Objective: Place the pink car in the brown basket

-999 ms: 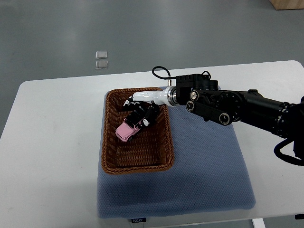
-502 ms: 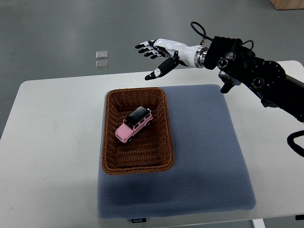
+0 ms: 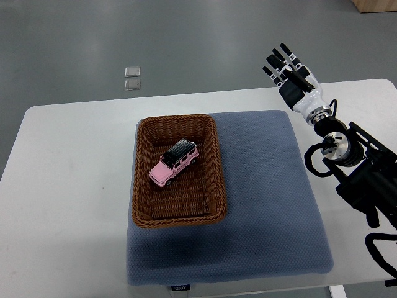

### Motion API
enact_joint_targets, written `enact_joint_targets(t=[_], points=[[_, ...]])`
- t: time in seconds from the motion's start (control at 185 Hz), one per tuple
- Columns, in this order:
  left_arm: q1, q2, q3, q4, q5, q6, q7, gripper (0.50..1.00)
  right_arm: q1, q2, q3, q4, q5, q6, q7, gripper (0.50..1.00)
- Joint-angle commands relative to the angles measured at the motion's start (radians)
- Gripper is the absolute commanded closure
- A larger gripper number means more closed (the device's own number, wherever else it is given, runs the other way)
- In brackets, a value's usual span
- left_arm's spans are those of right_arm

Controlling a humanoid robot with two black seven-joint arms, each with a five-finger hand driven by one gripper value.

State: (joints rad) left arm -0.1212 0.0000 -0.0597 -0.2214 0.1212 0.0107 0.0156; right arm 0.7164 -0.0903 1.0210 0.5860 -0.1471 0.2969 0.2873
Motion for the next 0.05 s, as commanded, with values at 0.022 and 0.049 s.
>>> enact_joint_targets(t=[0.022,0.049], points=[[0.000,0.000,0.000,0.001,0.000,0.000,0.000,0.500,-0.003,0.018,0.001,-0.031,0.018,0.004,0.012,0.589],[0.000,0.000,0.000,0.001,0.000,0.000,0.000,0.500,-0.003,0.018,0.001,-0.031,0.020,0.002,0.012,0.591]])
